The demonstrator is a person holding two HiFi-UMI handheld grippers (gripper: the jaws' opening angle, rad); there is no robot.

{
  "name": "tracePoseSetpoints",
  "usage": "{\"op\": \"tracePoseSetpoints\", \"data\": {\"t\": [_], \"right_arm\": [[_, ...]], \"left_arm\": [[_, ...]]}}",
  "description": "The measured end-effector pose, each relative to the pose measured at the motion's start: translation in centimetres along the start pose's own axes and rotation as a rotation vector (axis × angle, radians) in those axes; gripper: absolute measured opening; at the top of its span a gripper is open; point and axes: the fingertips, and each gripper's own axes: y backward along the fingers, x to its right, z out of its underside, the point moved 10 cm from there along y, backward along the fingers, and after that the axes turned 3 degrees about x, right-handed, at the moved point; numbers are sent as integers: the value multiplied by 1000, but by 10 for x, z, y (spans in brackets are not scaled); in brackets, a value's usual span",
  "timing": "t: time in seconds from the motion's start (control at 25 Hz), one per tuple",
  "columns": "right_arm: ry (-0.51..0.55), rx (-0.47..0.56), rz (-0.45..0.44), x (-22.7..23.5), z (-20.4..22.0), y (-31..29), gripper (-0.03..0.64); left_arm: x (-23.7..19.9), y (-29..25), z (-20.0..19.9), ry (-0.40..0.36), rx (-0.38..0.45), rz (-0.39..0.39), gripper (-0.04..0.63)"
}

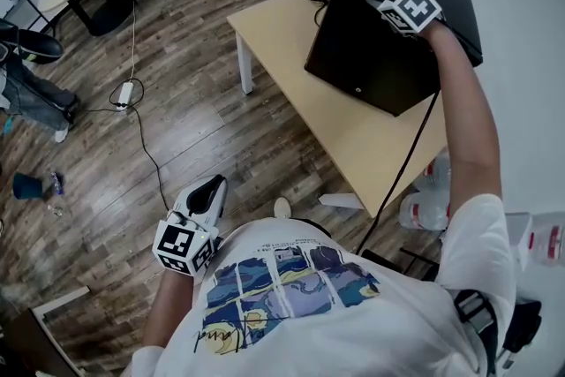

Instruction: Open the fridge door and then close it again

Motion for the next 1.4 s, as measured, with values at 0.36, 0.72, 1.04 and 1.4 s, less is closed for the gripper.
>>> {"op": "tracePoseSetpoints", "data": {"t": [0.36, 0.72, 1.04, 1.4], "right_arm": [[4, -29, 20, -2, -2, -1, 44], [-19, -52, 42, -4, -6, 1, 44], [6, -49, 3, -31, -11, 17, 49], [78, -40, -2, -66, -12, 41, 49]], "left_arm": [[-3, 29, 12, 17, 2, -25, 31], [-13, 56, 17, 25, 12, -47, 32], [-22, 70, 25, 27, 11, -37, 32], [-16, 81, 23, 0, 14, 32, 32]]}}
